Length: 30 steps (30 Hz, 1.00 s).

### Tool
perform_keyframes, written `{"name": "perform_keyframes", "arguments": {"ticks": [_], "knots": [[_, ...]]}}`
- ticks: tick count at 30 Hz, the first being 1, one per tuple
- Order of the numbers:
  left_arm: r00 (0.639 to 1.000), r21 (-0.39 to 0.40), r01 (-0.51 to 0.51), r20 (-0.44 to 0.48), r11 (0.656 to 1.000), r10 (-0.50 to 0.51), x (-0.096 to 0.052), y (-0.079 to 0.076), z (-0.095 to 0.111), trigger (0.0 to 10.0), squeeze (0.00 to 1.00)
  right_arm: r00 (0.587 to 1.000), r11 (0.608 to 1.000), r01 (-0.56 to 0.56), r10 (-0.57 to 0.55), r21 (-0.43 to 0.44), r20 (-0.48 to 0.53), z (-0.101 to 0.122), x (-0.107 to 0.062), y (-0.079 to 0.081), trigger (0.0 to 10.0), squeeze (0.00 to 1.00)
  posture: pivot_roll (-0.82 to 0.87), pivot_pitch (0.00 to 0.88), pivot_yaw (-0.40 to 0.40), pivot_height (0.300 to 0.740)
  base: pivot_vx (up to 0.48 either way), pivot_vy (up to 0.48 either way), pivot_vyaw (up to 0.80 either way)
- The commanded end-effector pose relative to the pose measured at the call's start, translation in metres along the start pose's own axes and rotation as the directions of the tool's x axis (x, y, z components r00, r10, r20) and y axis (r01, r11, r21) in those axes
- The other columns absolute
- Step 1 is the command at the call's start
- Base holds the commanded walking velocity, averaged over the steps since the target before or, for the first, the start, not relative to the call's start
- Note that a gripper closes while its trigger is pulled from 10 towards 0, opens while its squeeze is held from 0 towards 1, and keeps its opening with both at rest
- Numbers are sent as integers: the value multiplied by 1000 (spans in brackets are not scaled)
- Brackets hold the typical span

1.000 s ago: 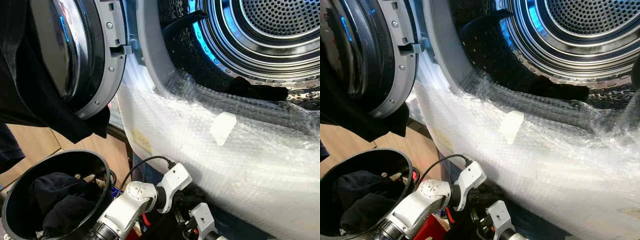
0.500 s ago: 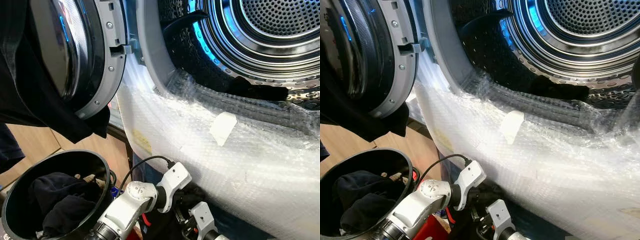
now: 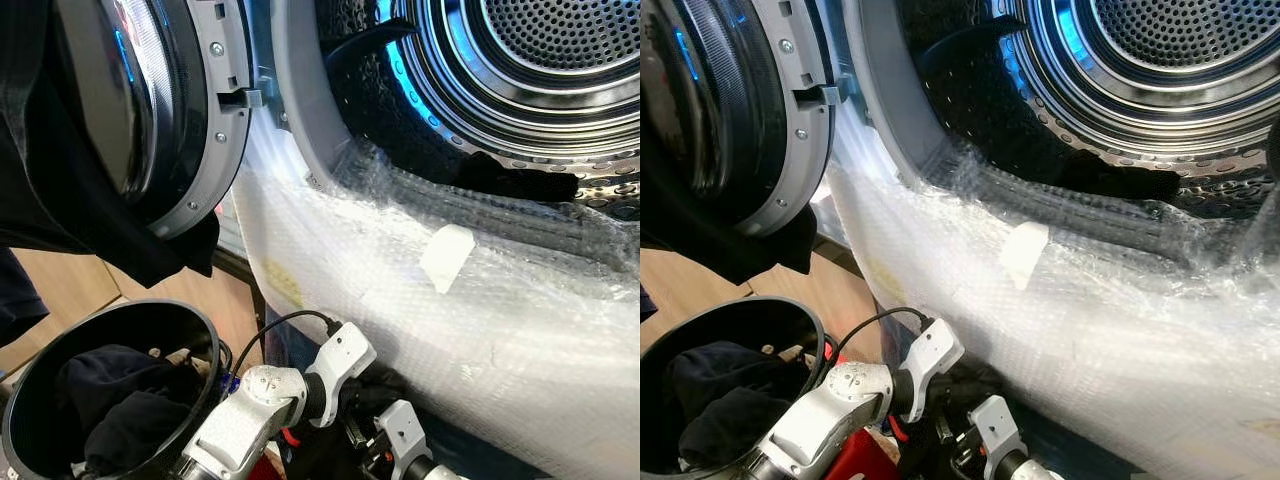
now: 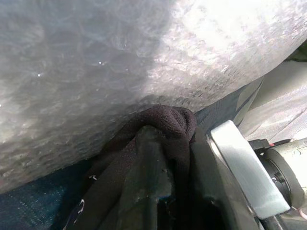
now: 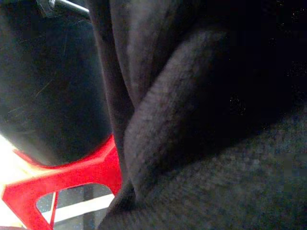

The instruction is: Clothes washing

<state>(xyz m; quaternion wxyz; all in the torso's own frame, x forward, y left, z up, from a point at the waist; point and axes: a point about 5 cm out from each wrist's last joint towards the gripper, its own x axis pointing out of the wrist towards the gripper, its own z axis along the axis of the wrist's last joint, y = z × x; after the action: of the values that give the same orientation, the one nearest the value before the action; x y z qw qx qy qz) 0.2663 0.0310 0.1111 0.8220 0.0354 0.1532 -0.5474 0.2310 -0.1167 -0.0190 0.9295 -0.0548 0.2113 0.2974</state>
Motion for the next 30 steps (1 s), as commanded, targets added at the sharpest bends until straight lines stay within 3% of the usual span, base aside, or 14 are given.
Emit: {"name": "perform_keyframes", "arguments": {"ticks": [1, 2, 6, 7, 11, 15, 18, 23, 26, 28, 29, 30], "knots": [[990, 12, 108, 89, 994, -108, -7, -13, 15, 1373, 0, 987, 985, 139, -128, 106, -96, -22, -16, -23, 0, 0, -23, 19, 21, 740, 0, 0, 0], [988, 2, 124, 89, 992, -123, -10, -17, 14, 9451, 0, 989, 986, 130, -121, 104, -88, -20, -15, -22, 0, 0, -21, 18, 21, 740, 0, 0, 0], [989, -5, 119, 93, 993, -118, -13, -20, 14, 10000, 0, 990, 987, 124, -116, 102, -79, -17, -13, -21, 0, 0, -20, 18, 21, 740, 0, 0, 0], [988, -27, 117, 109, 993, -114, -14, -20, 14, 10000, 1000, 991, 988, 118, -111, 102, -76, -16, -12, -21, 0, 0, -15, 16, 21, 740, 0, 0, 0], [990, -53, 109, 98, 993, -104, -24, -19, 12, 10000, 1000, 993, 991, 100, -93, 91, -78, -16, -12, -20, 0, 0, -15, 20, 22, 740, 0, 0, 0], [992, -61, 122, 42, 991, -119, -45, -24, 3, 10000, 1000, 989, 989, 122, -114, 80, -94, -21, -18, -23, 0, 0, -15, 32, 23, 740, 0, 0, 0], [999, -80, 39, 7, 996, -38, -67, -17, -2, 10000, 1000, 985, 987, 134, -123, 85, -121, -30, -26, -25, 0, 0, -11, 36, 21, 740, 0, 0, 0], [998, -68, -67, -11, 995, 67, -90, -7, 1, 10000, 1000, 987, 989, 120, -109, 84, -120, -32, -29, -23, 0, 0, 4, 44, 17, 740, 0, 0, 0], [954, -74, -296, 14, 952, 298, -106, 10, 3, 10000, 1000, 991, 992, 95, -86, 82, -102, -30, -34, -24, 0, 0, 5, 44, 19, 740, 0, 0, 0], [917, -75, -393, 46, 917, 397, -111, 15, 6, 10000, 1000, 996, 997, 33, -27, 74, -80, -29, -41, -20, 0, 0, 8, 46, 18, 740, 0, 0, 0], [917, -75, -393, 46, 917, 397, -111, 15, 6, 10000, 1000, 996, 997, 33, -27, 74, -80, -29, -41, -20, 0, 0, 8, 46, 18, 740, 0, 0, 0], [876, -89, -475, 46, 876, 480, -114, 21, 4, 10000, 1000, 997, 998, -21, 25, 60, -79, -29, -48, -16, 0, 0, 7, 47, 17, 740, 0, 0, 0]]}}
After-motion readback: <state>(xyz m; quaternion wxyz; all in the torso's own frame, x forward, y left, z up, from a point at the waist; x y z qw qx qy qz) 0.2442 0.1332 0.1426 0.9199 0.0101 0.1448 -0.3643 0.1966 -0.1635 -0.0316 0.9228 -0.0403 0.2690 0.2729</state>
